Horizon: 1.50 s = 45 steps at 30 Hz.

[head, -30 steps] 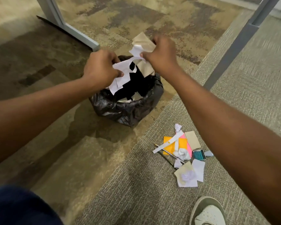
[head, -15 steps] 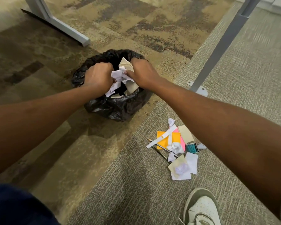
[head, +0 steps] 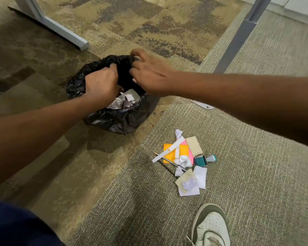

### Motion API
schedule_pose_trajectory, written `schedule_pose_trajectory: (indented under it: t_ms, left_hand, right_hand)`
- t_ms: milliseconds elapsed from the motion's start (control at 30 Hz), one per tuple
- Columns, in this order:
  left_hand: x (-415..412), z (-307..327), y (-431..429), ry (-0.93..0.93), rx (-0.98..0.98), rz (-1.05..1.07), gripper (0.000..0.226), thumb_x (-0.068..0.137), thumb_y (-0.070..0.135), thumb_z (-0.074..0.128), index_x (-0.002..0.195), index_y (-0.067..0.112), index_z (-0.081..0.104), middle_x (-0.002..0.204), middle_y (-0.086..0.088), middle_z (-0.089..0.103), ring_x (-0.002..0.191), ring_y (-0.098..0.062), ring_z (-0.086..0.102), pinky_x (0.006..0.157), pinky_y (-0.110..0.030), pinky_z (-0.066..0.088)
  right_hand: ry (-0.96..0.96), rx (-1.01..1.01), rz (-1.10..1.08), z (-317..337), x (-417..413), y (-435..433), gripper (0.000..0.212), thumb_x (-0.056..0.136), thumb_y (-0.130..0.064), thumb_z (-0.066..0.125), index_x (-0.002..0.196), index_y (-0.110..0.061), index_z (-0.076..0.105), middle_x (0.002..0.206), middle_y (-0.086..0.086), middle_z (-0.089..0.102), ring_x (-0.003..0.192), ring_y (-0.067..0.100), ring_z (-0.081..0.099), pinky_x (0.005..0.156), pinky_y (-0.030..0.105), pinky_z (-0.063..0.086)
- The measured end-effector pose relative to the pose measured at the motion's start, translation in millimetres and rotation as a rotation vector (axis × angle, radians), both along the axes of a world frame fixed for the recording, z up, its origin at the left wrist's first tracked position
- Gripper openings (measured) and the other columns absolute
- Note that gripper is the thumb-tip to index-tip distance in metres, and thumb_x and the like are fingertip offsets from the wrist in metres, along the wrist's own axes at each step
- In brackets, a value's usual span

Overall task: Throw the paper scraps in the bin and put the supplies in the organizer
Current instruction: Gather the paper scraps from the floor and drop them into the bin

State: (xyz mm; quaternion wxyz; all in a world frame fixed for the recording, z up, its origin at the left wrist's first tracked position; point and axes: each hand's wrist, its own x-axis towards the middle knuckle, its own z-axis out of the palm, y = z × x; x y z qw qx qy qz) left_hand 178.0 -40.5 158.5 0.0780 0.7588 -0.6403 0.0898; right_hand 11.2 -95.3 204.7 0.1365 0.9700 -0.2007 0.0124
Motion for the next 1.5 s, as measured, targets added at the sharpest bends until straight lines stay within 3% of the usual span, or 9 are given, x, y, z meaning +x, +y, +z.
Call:
schedule_pose_trajectory:
  t_ms: [133, 200, 267, 333, 500, 567, 667, 1067, 1500]
  left_hand:
    - [-41.1, 16.1, 11.1, -0.029, -0.166, -0.142, 0.055, 0.087, 0.03, 0.063, 0.13, 0.005, 0.039, 0.108, -0.026, 0.06, 0.084, -0.044, 0.061, 0.06, -0.041, 0.042]
    - [-65.5, 18.0, 20.6, -0.048, -0.241, -0.273, 0.055, 0.088, 0.033, 0.053, 0.133, 0.007, 0.037, 0.121, -0.027, 0.055, 0.103, -0.046, 0.056, 0.084, -0.051, 0.046]
    - [-85.7, 12.8, 30.2, -0.103, -0.232, -0.426, 0.056, 0.085, 0.036, 0.046, 0.133, 0.011, 0.035, 0.132, -0.026, 0.047, 0.126, -0.045, 0.042, 0.106, -0.057, 0.029]
    - [-102.5, 0.7, 39.4, -0.194, -0.22, -0.561, 0.059, 0.079, 0.035, 0.053, 0.132, 0.015, 0.037, 0.136, -0.023, 0.046, 0.13, -0.045, 0.036, 0.111, -0.06, 0.017]
    - [-141.3, -50.1, 60.8, -0.146, -0.073, -0.752, 0.056, 0.083, 0.037, 0.053, 0.131, 0.012, 0.039, 0.132, -0.023, 0.05, 0.115, -0.044, 0.049, 0.103, -0.055, 0.035]
    - [-158.2, -72.8, 65.7, -0.032, 0.052, -0.708, 0.055, 0.083, 0.036, 0.054, 0.129, 0.011, 0.034, 0.125, -0.019, 0.054, 0.106, -0.038, 0.052, 0.084, -0.048, 0.05]
    - [-179.9, -103.0, 69.6, 0.073, 0.249, -0.514, 0.052, 0.084, 0.044, 0.054, 0.124, 0.013, 0.039, 0.115, -0.011, 0.058, 0.102, -0.031, 0.053, 0.067, -0.039, 0.05]
    - [-208.8, -150.5, 56.0, 0.165, 0.56, -0.191, 0.068, 0.078, 0.064, 0.058, 0.117, 0.01, 0.047, 0.119, -0.015, 0.057, 0.112, -0.033, 0.052, 0.086, -0.04, 0.042]
    - [-208.3, -157.6, 60.6, 0.068, 0.509, -0.27, 0.025, 0.084, 0.024, 0.063, 0.102, 0.01, 0.054, 0.1, -0.011, 0.068, 0.107, -0.031, 0.05, 0.084, -0.037, 0.036]
  right_hand:
    - [0.015, -0.166, 0.066, 10.0, -53.4, 6.4, 0.048, 0.093, -0.032, 0.032, 0.11, 0.007, 0.056, 0.115, 0.029, 0.059, 0.128, 0.044, 0.037, 0.103, 0.053, 0.038]
    - [0.013, -0.15, 0.007, -0.1, -87.9, 6.1, 0.051, 0.091, -0.033, 0.032, 0.118, 0.006, 0.05, 0.126, 0.031, 0.051, 0.132, 0.044, 0.032, 0.104, 0.055, 0.036]
    - [0.006, -0.109, -0.072, -19.4, -122.0, 6.5, 0.05, 0.089, -0.032, 0.037, 0.124, 0.003, 0.044, 0.131, 0.029, 0.044, 0.134, 0.045, 0.028, 0.103, 0.056, 0.035]
    - [0.011, -0.055, -0.185, -43.6, -151.0, 8.9, 0.053, 0.087, -0.032, 0.042, 0.128, 0.002, 0.039, 0.135, 0.028, 0.04, 0.135, 0.045, 0.025, 0.102, 0.057, 0.035]
    - [0.079, 0.124, -0.368, -105.0, -189.4, 23.2, 0.062, 0.078, -0.023, 0.06, 0.132, -0.002, 0.037, 0.136, 0.03, 0.038, 0.13, 0.045, 0.031, 0.089, 0.055, 0.047]
    - [0.138, 0.215, -0.35, -127.1, -194.7, 28.8, 0.063, 0.077, -0.013, 0.058, 0.134, -0.006, 0.034, 0.136, 0.029, 0.037, 0.126, 0.045, 0.034, 0.082, 0.053, 0.051]
    - [0.21, 0.373, -0.368, -155.0, -197.9, 32.5, 0.065, 0.078, -0.004, 0.054, 0.137, -0.013, 0.03, 0.138, 0.024, 0.035, 0.123, 0.04, 0.036, 0.081, 0.05, 0.052]
    - [0.215, 0.595, -0.41, -191.5, -197.3, 31.8, 0.07, 0.075, 0.003, 0.055, 0.139, -0.012, 0.031, 0.133, 0.012, 0.041, 0.118, 0.031, 0.035, 0.076, 0.048, 0.051]
    - [0.281, 0.604, -0.437, -201.9, -202.2, 26.1, 0.07, 0.072, -0.027, 0.077, 0.129, -0.007, 0.042, 0.121, 0.013, 0.052, 0.114, 0.028, 0.039, 0.084, 0.047, 0.048]
